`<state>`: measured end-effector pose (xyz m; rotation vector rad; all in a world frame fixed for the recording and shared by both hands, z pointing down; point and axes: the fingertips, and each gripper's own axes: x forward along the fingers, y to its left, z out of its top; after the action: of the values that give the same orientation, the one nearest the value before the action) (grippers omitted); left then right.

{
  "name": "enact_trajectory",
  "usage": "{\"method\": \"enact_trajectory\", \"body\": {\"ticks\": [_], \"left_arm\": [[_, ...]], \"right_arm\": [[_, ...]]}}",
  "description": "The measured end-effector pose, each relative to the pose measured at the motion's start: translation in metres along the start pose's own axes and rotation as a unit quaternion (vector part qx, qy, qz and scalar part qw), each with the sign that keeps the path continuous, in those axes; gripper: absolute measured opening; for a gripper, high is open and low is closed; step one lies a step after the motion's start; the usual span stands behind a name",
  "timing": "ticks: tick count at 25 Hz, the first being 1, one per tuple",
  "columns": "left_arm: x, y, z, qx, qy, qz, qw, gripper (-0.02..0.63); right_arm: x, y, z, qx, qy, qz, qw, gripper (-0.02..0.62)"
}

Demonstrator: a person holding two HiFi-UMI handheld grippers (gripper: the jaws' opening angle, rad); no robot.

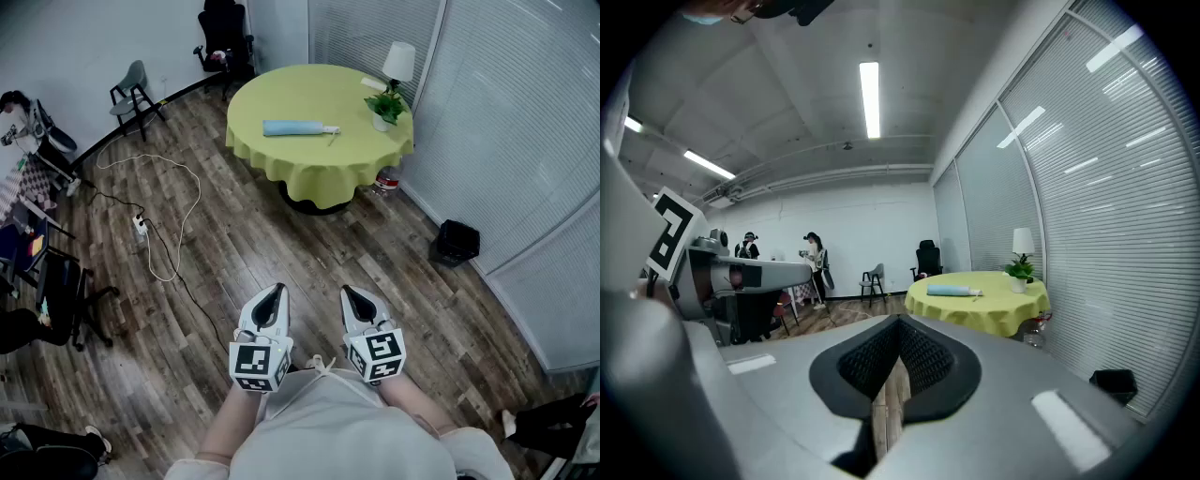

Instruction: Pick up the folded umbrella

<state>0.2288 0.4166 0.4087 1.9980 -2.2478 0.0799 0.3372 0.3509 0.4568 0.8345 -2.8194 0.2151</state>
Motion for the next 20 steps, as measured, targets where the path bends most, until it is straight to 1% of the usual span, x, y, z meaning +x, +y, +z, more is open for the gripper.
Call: {"method": "enact_trajectory", "body": {"ticks": [8,15,20], "left_arm": [[0.009,0.003,-0.006,-0.003,0.008,0.000,1.0000,0.008],[0.019,0.010,-0.017,-0.017,0.023,-0.008,0.9996,0.008],[0.032,0.023,-0.019,-0.018,0.032,-0.011,0.9992,0.008]], "right_arm": [[0.008,-0.001,-0.003,-0.002,0.007,0.006,1.000,0.000],[0.018,-0.004,-0.010,0.014,0.016,-0.002,1.000,-0.001],[0.034,-0.005,-0.012,0.023,0.023,-0.007,0.999,-0.001]]}}
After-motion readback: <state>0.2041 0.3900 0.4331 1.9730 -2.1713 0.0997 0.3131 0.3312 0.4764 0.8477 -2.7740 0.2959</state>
